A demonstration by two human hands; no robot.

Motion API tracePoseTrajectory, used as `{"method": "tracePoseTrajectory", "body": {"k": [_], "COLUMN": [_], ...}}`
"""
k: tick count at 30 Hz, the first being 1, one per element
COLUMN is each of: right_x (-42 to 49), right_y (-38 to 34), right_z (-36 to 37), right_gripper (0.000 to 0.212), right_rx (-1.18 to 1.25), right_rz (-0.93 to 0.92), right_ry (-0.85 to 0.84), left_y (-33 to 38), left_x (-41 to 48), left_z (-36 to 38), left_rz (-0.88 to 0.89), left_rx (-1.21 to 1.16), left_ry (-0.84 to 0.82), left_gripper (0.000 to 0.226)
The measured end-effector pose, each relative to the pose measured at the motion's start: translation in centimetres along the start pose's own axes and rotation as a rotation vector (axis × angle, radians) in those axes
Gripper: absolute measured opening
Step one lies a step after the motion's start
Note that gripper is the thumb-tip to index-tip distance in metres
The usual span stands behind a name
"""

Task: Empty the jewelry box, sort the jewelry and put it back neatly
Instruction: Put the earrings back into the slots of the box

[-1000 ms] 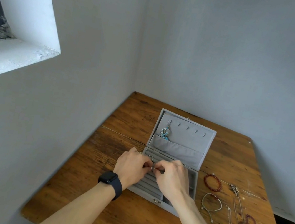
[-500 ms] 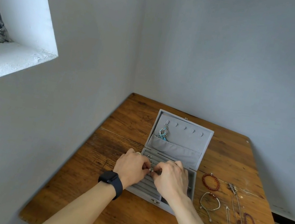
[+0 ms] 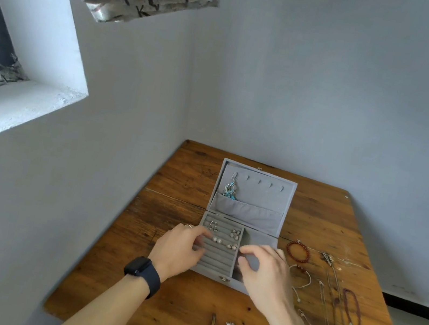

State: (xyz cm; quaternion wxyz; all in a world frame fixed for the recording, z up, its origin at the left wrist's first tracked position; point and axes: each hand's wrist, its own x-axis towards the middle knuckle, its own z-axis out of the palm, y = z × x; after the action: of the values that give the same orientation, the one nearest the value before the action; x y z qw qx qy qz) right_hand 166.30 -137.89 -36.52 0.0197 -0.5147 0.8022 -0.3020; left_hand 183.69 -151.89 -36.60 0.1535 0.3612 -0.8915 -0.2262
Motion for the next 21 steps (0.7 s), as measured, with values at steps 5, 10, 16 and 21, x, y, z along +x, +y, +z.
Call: {"method": "tracePoseTrajectory", "body": {"k": [5, 10, 16, 21], "right_x": [-6.4, -10.5, -11.8, -11.5], "right_y": [1.5, 2.1, 1.9, 1.8], "right_z": [-1.4, -1.0, 0.2, 0.8], "right_gripper": [0.016, 0.016, 0.023, 0.023], "right_rx": [0.097, 0.119, 0.115, 0.1], "right_rz": [0.073, 0.134, 0.118, 0.13], "right_ry": [0.033, -0.016, -0.146, -0.131], "left_y": [0.4, 2.3, 4.9, 5.8], "left_x": [-5.9, -9.9, -10.5, -9.9], "left_z": [1.6, 3.7, 5.4, 6.0], "left_rz": [0.014, -0.001, 0.036, 0.022], "left_rx": [-0.079, -0.133, -0.05, 0.051], "left_ry": [0.129, 0.108, -0.002, -0.027], "left_gripper": [0.031, 0.027, 0.032, 0.031]}}
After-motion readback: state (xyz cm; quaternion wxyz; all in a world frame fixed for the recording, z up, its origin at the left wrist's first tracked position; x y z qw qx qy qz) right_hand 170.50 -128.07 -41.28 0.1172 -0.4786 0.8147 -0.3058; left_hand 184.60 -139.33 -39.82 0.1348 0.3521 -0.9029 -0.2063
